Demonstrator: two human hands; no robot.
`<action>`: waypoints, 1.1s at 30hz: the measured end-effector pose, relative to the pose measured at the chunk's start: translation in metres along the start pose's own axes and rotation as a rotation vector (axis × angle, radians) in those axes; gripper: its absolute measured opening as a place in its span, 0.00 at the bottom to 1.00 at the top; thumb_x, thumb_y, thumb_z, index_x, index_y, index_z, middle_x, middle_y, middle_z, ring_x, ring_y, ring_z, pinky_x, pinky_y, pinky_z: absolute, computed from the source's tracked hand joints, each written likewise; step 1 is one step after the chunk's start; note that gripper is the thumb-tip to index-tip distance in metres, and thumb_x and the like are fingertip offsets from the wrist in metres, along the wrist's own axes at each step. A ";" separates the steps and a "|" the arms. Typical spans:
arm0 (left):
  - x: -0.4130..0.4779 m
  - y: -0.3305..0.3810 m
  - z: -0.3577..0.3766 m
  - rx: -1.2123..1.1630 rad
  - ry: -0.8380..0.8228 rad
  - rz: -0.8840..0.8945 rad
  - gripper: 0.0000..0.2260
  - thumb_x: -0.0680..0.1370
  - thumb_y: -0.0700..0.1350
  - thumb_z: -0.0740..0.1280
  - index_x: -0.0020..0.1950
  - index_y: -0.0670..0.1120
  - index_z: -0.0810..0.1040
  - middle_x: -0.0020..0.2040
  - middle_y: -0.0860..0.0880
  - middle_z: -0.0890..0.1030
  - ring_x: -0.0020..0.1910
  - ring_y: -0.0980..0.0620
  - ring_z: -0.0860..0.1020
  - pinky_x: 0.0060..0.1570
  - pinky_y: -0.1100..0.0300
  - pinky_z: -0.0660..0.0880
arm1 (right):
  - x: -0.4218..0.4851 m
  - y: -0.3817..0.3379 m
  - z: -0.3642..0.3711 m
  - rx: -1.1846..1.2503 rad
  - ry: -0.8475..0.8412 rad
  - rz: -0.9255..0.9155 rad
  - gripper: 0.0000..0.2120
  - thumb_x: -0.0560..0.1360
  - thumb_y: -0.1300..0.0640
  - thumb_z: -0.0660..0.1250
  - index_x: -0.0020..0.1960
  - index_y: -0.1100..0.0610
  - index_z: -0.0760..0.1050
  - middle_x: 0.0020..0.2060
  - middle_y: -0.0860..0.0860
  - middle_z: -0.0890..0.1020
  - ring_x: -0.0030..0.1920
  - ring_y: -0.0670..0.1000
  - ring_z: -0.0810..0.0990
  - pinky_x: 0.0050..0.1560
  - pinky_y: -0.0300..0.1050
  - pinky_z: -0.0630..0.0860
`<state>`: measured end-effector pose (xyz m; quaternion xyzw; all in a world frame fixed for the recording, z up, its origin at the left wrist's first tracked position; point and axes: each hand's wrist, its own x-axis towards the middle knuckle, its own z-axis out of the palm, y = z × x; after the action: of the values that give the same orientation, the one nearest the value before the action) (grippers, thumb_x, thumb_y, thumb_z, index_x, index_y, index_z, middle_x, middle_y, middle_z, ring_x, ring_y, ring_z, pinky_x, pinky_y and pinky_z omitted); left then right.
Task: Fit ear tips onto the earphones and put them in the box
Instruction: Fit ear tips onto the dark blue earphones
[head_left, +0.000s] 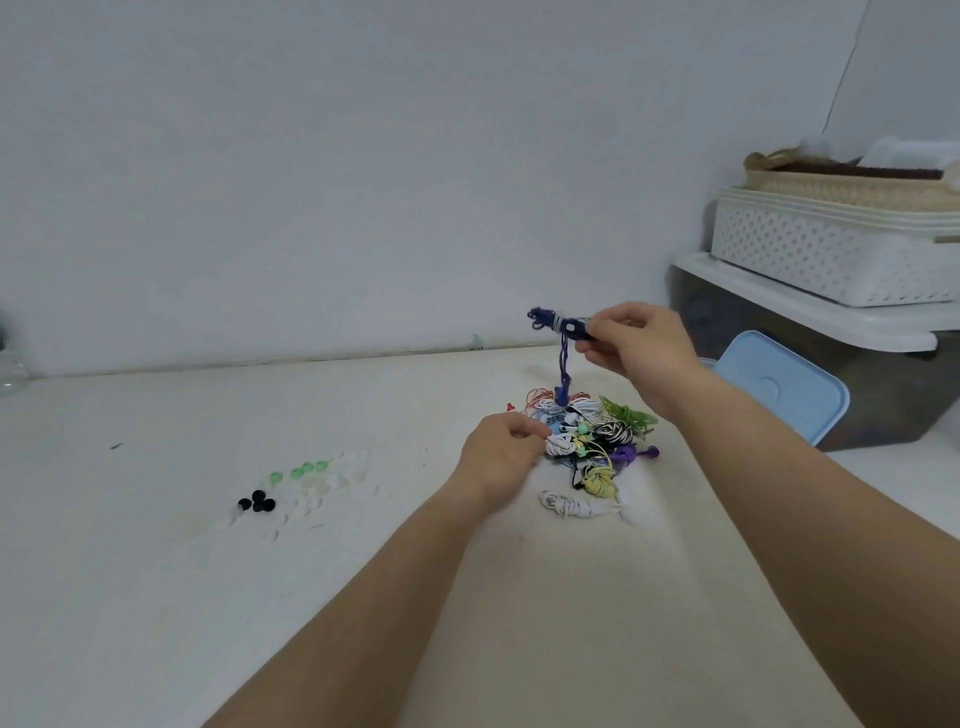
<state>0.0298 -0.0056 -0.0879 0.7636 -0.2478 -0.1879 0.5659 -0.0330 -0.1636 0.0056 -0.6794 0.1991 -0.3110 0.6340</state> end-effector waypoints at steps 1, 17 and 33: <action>0.000 0.001 -0.001 0.010 -0.007 -0.001 0.08 0.75 0.40 0.67 0.48 0.51 0.84 0.46 0.50 0.82 0.40 0.55 0.76 0.47 0.62 0.70 | 0.000 -0.006 0.003 0.037 0.006 -0.006 0.01 0.77 0.67 0.68 0.48 0.65 0.78 0.43 0.60 0.84 0.39 0.53 0.86 0.44 0.41 0.84; -0.055 0.036 -0.082 -1.045 -0.106 -0.187 0.15 0.77 0.36 0.59 0.61 0.37 0.78 0.57 0.35 0.82 0.50 0.37 0.83 0.53 0.51 0.80 | -0.041 -0.026 0.070 0.214 -0.199 0.077 0.02 0.77 0.66 0.68 0.45 0.63 0.78 0.41 0.58 0.86 0.41 0.52 0.86 0.41 0.39 0.82; -0.078 -0.018 -0.124 -0.248 0.140 -0.109 0.10 0.77 0.28 0.65 0.55 0.36 0.80 0.50 0.35 0.84 0.43 0.45 0.85 0.47 0.60 0.83 | -0.082 0.060 0.096 -0.407 -0.104 0.082 0.03 0.70 0.60 0.71 0.38 0.58 0.81 0.30 0.51 0.85 0.42 0.55 0.86 0.50 0.55 0.83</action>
<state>0.0402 0.1404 -0.0684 0.7115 -0.1409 -0.1934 0.6606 -0.0207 -0.0454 -0.0676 -0.8001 0.2521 -0.2028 0.5051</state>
